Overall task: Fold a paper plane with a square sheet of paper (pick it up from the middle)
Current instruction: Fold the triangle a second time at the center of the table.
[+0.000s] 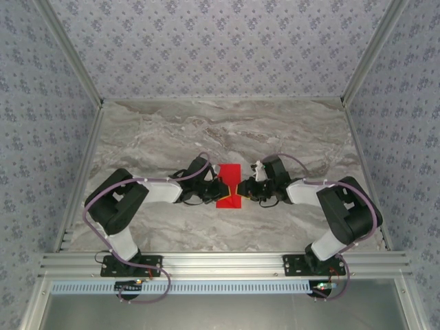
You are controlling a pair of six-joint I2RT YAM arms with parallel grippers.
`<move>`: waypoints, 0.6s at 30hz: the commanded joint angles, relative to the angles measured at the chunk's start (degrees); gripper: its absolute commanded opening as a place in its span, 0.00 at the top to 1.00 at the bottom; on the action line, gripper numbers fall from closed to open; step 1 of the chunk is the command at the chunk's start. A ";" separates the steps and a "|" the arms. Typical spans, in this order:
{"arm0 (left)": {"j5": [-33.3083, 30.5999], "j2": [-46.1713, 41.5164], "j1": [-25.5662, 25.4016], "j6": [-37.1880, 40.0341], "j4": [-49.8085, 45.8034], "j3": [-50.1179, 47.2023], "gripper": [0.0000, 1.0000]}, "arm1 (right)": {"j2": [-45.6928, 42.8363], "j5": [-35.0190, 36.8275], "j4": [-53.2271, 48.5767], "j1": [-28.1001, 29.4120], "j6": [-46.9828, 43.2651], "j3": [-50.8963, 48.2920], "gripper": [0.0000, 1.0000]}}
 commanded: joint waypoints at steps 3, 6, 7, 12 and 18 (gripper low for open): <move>-0.63 1.45 0.02 2.05 0.21 2.67 1.00 | -1.86 1.41 -1.93 0.51 -2.47 -0.98 0.73; -0.62 2.24 0.05 1.92 1.27 2.90 1.00 | -1.78 1.64 -1.86 0.66 -2.59 -0.81 0.73; -0.61 2.45 0.08 1.87 1.56 2.91 1.00 | -1.78 1.56 -1.77 0.61 -2.59 -0.80 0.72; -0.79 3.16 0.03 1.74 2.20 3.38 1.00 | -0.98 1.29 -2.03 1.71 -4.21 -0.31 0.72; -0.96 3.16 0.07 1.64 2.36 3.44 1.00 | 1.21 0.15 -1.38 3.11 -5.39 0.76 0.73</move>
